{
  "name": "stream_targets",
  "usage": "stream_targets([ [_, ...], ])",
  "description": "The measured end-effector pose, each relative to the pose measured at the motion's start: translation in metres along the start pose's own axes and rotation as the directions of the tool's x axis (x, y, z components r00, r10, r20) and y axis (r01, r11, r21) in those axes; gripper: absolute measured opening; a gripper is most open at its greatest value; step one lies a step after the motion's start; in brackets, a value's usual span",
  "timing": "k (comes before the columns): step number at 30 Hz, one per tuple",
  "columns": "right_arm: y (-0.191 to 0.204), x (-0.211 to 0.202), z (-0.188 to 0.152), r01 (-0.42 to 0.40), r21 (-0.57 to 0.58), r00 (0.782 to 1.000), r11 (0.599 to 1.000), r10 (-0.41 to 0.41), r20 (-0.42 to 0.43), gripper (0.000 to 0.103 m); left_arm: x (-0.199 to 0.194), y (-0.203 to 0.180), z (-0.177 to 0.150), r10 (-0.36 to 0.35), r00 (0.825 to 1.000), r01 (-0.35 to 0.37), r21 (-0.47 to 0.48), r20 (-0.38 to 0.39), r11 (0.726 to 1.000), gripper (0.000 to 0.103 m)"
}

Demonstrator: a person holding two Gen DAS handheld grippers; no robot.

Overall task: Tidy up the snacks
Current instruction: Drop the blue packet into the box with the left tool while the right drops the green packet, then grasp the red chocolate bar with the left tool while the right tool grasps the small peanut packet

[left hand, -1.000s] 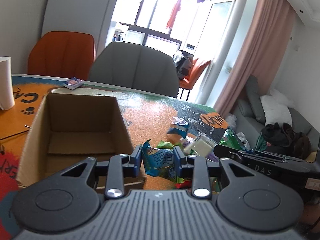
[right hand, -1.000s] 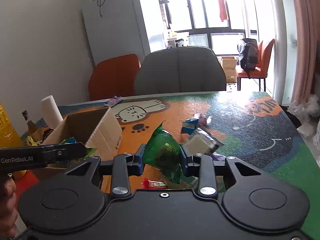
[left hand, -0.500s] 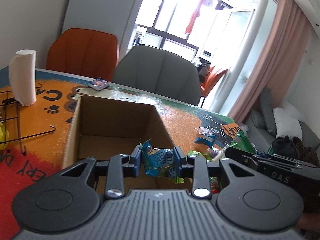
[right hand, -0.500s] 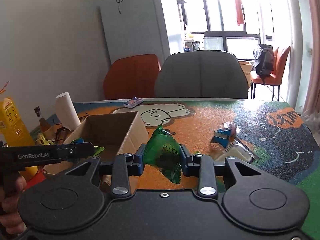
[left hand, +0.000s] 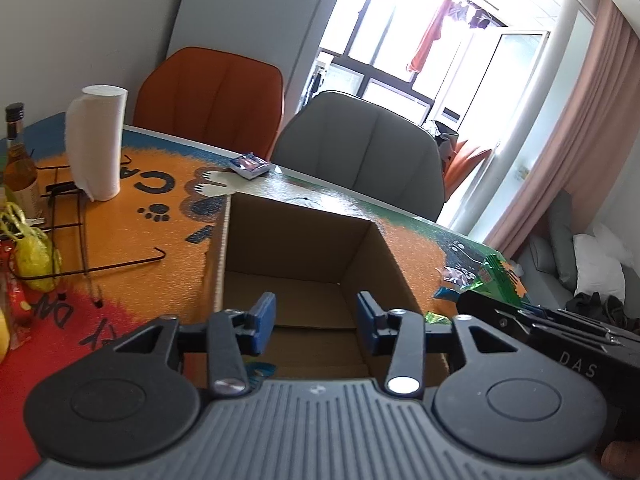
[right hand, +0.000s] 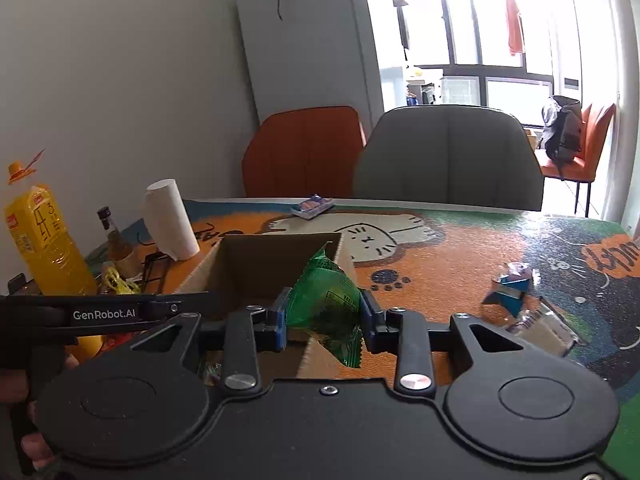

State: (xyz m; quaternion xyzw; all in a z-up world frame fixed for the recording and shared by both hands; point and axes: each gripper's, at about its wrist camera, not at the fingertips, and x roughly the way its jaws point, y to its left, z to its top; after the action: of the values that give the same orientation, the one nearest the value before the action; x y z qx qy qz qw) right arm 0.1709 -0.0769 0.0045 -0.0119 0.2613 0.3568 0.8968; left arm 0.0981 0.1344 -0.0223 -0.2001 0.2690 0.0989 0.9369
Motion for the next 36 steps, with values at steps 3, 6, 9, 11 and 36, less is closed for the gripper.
stream_targets([
  [3,0.006,0.004,0.003,-0.022,0.006,1.000,1.000,0.022,-0.008,0.033,-0.003,0.005,0.000,0.008,1.000,-0.008,-0.013,0.000,1.000,0.055],
  [6,0.008,0.005,0.006,-0.054,0.017,0.998,0.998,0.054,-0.013,0.039,-0.005,0.009,0.000,0.016,1.000,-0.016,-0.028,-0.005,0.999,0.066],
  [9,0.009,0.003,0.009,-0.068,0.018,0.998,0.998,0.068,-0.010,0.042,-0.007,0.011,-0.001,0.031,0.999,-0.032,-0.041,-0.009,0.999,0.076],
  [11,0.008,0.002,0.008,-0.067,0.025,0.998,0.997,0.067,-0.015,0.042,-0.008,0.011,-0.001,0.044,0.999,-0.044,-0.049,-0.013,0.998,0.078],
  [36,-0.068,-0.051,-0.017,0.121,0.158,0.992,0.980,-0.113,-0.053,0.097,-0.004,-0.043,-0.019,-0.034,0.999,0.034,0.026,-0.004,0.999,0.103],
])
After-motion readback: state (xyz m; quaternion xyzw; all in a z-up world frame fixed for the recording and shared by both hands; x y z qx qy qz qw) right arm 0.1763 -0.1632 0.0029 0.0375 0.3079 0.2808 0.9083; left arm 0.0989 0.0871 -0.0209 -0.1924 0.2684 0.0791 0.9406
